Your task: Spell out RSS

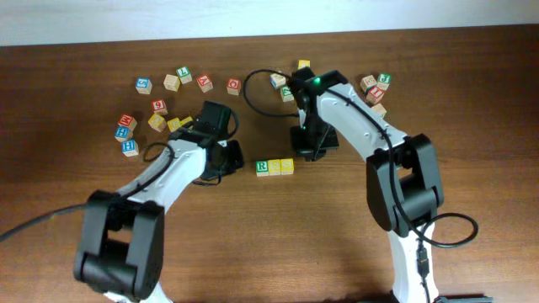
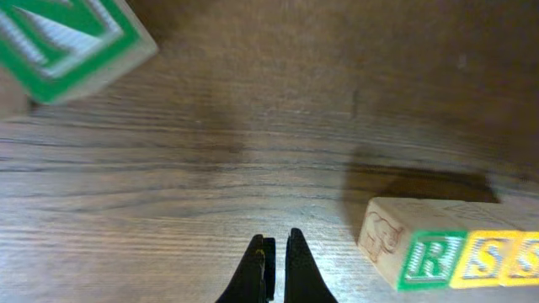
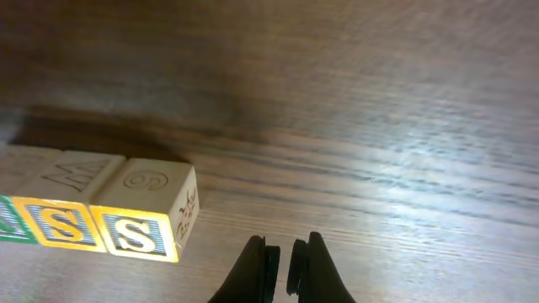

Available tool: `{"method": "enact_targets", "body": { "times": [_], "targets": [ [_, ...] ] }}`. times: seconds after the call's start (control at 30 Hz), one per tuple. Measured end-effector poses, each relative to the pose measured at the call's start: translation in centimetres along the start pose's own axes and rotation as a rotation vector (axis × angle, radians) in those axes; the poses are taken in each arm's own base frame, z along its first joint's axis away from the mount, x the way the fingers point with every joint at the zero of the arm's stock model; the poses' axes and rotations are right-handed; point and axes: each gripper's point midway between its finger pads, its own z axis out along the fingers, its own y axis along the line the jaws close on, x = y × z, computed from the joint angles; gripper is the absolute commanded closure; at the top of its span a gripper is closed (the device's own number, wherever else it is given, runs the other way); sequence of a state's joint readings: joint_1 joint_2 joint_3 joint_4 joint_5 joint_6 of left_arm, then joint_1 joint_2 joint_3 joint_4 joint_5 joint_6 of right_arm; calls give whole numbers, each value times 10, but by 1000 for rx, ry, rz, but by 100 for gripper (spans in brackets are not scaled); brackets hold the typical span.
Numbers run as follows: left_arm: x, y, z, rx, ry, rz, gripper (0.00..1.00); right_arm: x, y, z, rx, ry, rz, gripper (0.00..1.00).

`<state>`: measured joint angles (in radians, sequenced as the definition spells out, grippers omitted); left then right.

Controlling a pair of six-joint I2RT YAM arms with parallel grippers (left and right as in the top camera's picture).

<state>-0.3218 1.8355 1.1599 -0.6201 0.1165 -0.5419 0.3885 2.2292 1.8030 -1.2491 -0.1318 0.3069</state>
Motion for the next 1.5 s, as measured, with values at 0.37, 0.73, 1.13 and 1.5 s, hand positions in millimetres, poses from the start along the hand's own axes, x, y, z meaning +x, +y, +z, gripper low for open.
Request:
{"method": "enact_targets", "body": {
  "times": [0.37,0.73,1.13,1.5],
  "targets": [
    [0,-12,14,35,2,22,100,0,11,16,-72,1,1,96],
    [5,-25,15,95,26,31,100,3,20,17,-96,10,-11,96],
    [10,-34,19,105,35,53,100,4,28,18,-134,13,-17,96],
    [9,-35,19,113,32,54,100,5,37,19,-138,7,-37,96]
  ]
}}
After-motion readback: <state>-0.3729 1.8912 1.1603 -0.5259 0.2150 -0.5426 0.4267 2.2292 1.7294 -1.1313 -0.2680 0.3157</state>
